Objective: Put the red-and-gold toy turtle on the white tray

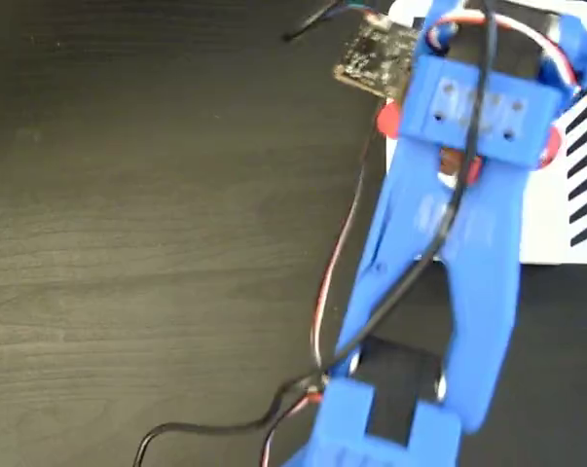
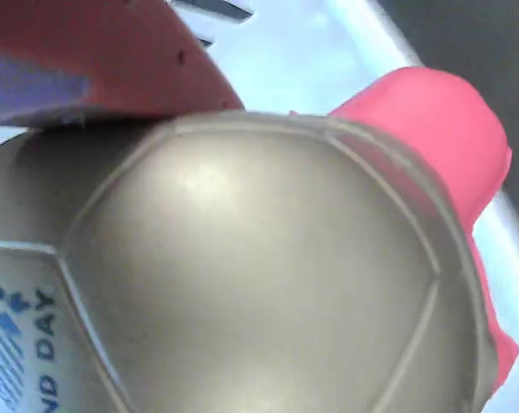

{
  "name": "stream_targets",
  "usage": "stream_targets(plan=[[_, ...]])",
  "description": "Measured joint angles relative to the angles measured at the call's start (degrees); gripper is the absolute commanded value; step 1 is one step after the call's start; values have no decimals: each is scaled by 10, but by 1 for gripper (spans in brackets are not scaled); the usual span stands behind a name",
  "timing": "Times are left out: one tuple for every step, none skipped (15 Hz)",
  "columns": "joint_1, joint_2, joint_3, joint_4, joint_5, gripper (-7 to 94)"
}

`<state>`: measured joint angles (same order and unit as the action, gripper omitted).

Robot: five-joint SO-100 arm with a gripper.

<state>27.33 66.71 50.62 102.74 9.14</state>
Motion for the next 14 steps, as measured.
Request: stream_targets(plan=[[5, -18, -18, 0, 0, 0], [7, -31, -31, 0, 0, 0], [8, -39, -38, 0, 0, 0], [13, -45, -40, -2, 0, 0], [15, -51, -44, -2, 0, 0], [15, -62, -49, -9, 0, 0], [18, -70, -54, -12, 0, 1], [24, -82, -59, -14, 0, 1], [31, -96, -65, -18, 0, 1], [37, -105, -67, -23, -4, 1], [39, -112, -69, -24, -8, 1], [40, -120, -69, -24, -9, 1], [42, -127, -69, -24, -11, 1], [46, -129, -69, -24, -11, 10]])
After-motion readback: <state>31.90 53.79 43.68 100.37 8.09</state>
